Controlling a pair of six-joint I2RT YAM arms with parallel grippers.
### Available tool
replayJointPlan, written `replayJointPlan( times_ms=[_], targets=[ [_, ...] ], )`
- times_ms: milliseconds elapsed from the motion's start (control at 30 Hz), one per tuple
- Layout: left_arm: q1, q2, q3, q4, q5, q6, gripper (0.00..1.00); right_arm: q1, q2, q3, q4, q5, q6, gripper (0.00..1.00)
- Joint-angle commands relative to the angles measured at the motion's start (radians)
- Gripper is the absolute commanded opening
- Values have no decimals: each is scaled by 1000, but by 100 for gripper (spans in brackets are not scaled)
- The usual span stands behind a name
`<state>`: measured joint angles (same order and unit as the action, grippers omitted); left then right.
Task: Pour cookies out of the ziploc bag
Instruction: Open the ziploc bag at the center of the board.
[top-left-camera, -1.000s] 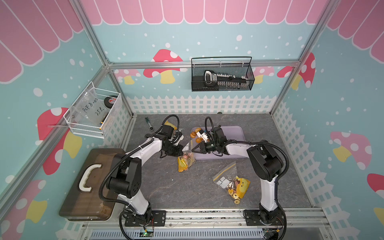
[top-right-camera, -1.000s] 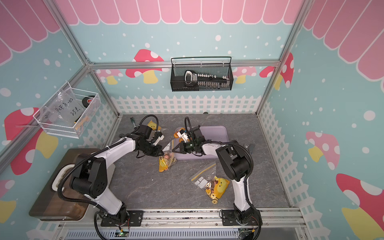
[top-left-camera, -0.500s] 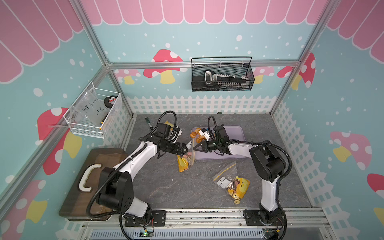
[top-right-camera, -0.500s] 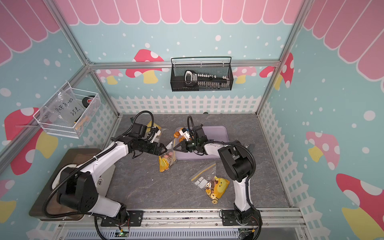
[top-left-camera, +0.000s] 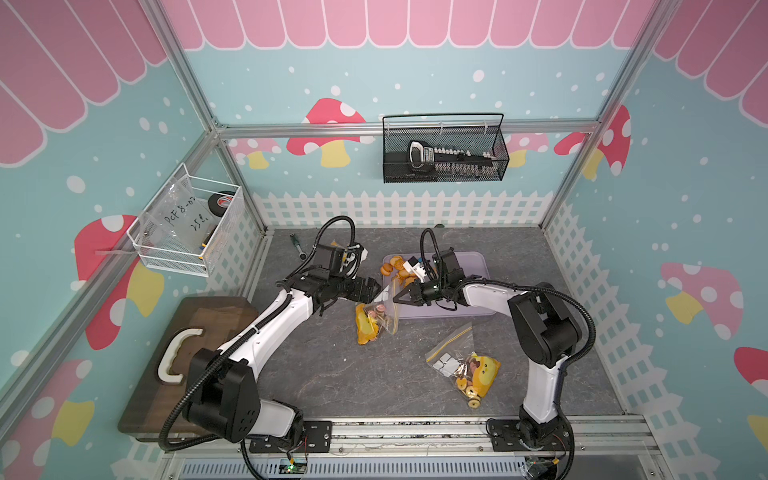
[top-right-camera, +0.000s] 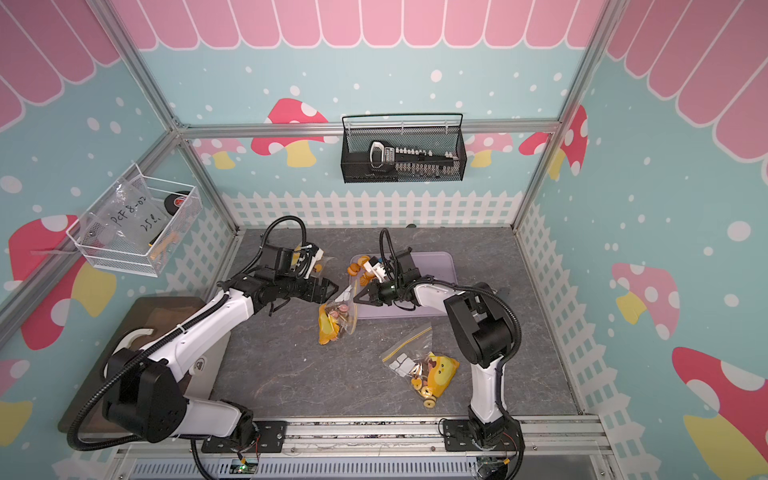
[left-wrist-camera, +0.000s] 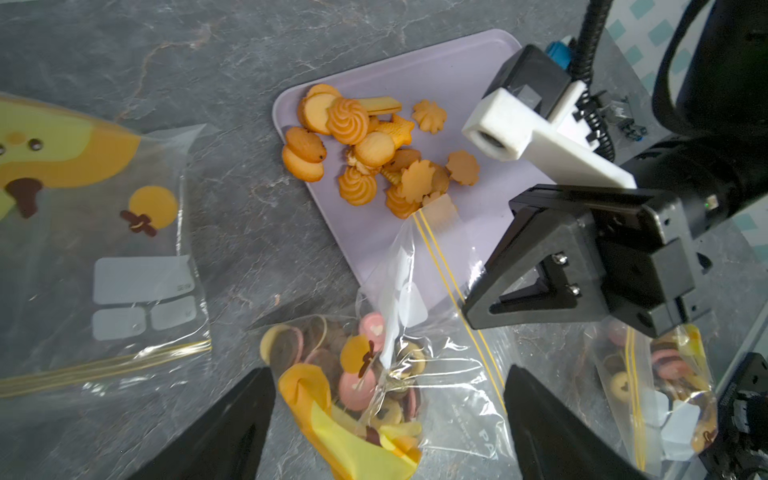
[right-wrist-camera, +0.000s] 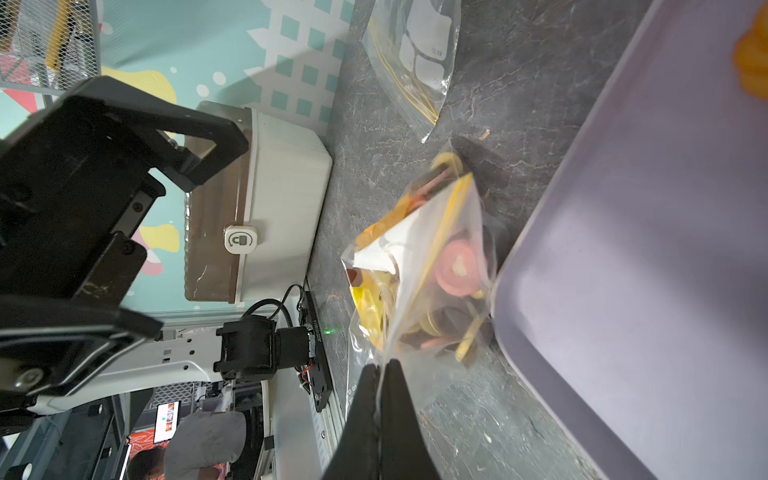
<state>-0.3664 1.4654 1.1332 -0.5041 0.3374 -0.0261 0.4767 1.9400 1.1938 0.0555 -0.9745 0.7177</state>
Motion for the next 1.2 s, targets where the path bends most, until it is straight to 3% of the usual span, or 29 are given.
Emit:
replayJointPlan(
  times_ms=[0, 200, 1000, 1167],
  targets=[
    [-65, 28, 11, -61, 28, 45, 90, -12, -28, 10, -51, -16, -41, 0],
    [-105, 98, 15, -98, 32, 77, 83, -28, -32, 4, -56, -21, -41, 0],
    [-172, 255, 78, -164, -52, 161, 84, -46, -75, -25, -56, -62, -44, 0],
    [-181, 321, 129, -195, -57, 168, 73, -46, -76, -30, -56, -73, -44, 0]
  ],
)
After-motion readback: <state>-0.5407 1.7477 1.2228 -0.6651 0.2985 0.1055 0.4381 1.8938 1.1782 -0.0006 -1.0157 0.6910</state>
